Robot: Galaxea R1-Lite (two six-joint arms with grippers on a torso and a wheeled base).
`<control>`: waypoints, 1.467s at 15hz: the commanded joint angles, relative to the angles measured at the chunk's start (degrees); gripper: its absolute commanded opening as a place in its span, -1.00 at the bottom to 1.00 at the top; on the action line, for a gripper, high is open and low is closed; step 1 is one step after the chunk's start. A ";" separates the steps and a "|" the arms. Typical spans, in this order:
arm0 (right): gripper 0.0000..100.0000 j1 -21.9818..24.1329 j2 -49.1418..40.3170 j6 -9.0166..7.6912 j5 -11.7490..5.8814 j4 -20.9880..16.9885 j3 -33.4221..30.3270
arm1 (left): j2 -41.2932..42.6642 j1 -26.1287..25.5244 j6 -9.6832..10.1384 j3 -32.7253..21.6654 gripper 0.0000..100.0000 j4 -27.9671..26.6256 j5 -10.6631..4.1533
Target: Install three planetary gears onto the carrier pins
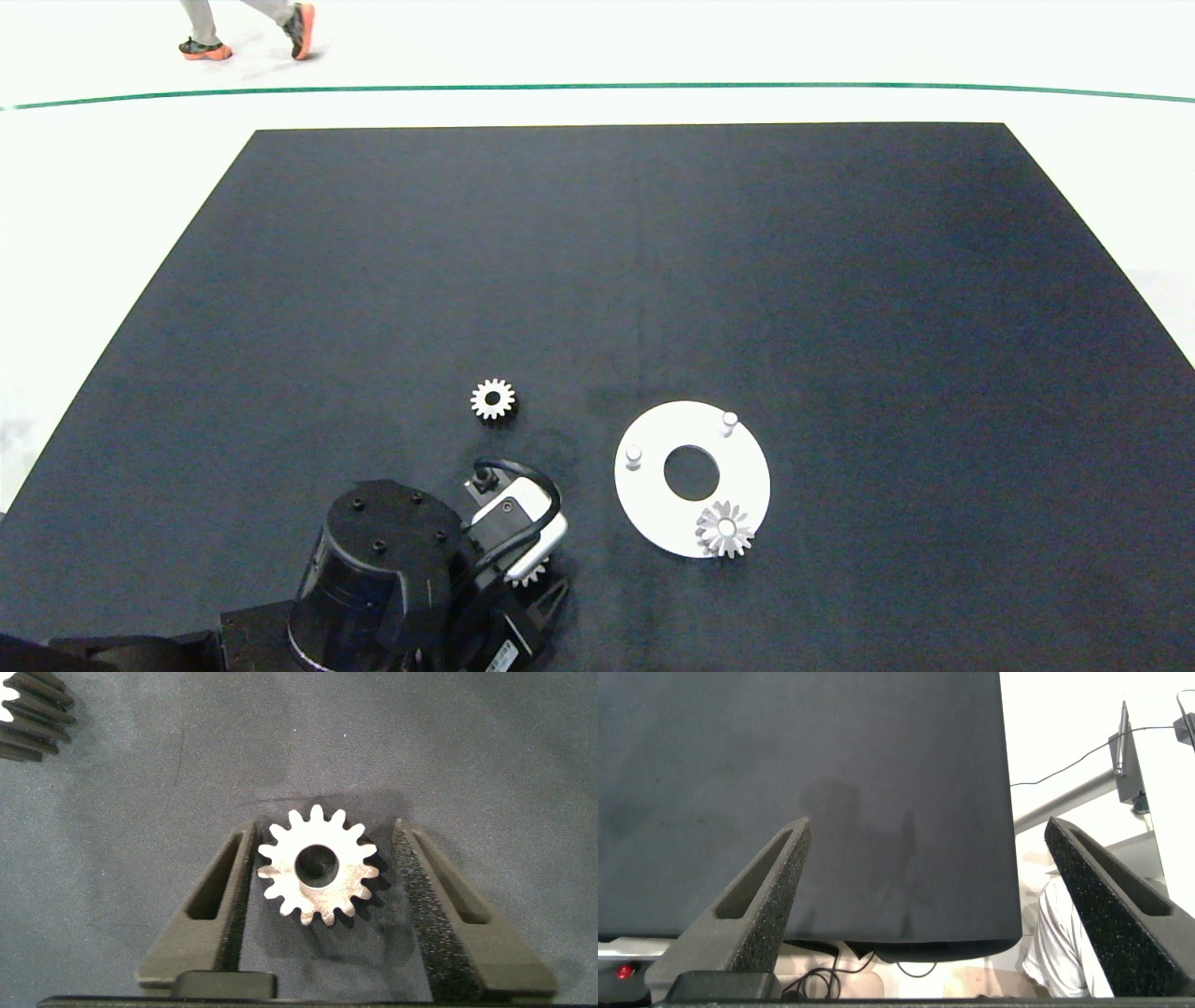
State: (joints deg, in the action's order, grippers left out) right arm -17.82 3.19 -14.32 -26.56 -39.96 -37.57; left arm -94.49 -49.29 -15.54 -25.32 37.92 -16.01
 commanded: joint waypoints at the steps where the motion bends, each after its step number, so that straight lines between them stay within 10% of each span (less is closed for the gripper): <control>1: 1.00 -0.02 0.32 -0.09 -0.16 -0.21 -0.05 | 0.27 0.16 -0.19 -0.08 0.01 0.31 -0.08; 22: 1.00 -0.46 0.23 -0.09 -0.07 -0.21 0.04 | 0.62 -0.02 -0.10 -1.75 -0.68 -0.92 -0.08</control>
State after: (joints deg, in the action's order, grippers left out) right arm -18.25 3.33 -14.32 -26.48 -39.96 -37.51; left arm -93.79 -49.29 -15.57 -26.62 36.74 -16.04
